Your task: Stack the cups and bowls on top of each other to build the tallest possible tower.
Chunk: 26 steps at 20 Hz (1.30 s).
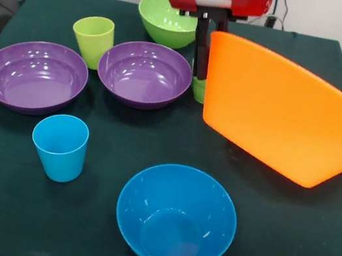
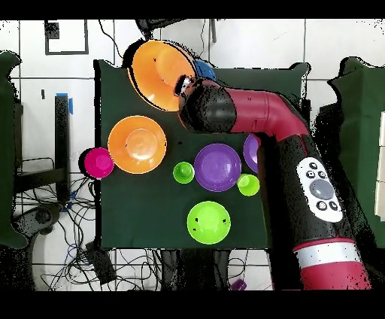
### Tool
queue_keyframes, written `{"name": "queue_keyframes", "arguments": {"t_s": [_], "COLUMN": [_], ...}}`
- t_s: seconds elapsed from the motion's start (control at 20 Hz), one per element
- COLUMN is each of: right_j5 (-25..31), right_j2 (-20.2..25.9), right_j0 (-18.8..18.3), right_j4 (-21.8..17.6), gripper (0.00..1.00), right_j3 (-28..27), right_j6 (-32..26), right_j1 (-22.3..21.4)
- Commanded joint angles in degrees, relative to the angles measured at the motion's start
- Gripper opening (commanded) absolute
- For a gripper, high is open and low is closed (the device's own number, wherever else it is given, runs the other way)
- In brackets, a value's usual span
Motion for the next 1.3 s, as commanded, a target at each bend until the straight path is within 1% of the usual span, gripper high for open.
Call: {"name": "queue_keyframes", "arguments": {"t_s": [0.05,0.2,0.3,0.35,0.5,0.55,0.7,0.75,0.95,1.2,1.25,1.3], "right_j5": [-3.4,-2.2,-0.6,0.0,0.0,-2.0,-3.0,-4.1,-6.6,-7.4,-7.1,-6.8], "right_j2": [9.2,12.4,14.7,16.2,18.3,19.3,21.6,23.0,27.4,31.1,31.8,32.2], "right_j0": [-3.9,-5.9,-7.2,-8.2,-9.2,-9.4,-9.8,-10.2,-11.6,-13.5,-14.0,-14.1], "right_j4": [-5.9,-7.4,-7.4,-7.5,-9.4,-11.5,-14.5,-16.2,-21.4,-24.0,-25.0,-25.4], "gripper": [0.0,0.0,0.0,0.0,0.0,0.0,0.0,0.0,0.0,0.0,0.0,0.0], "right_j3": [1.8,-0.2,-2.7,-4.4,-8.3,-9.8,-13.4,-14.7,-17.4,-19.1,-19.3,-19.7], "right_j6": [-14.7,-17.4,-18.7,-20.1,-21.8,-23.4,-25.7,-27.5,-32.5,-35.8,-38.0,-39.0], "right_j1": [7.2,9.1,11.5,13.5,16.7,17.1,18.4,18.7,19.1,20.7,20.8,20.8]}}
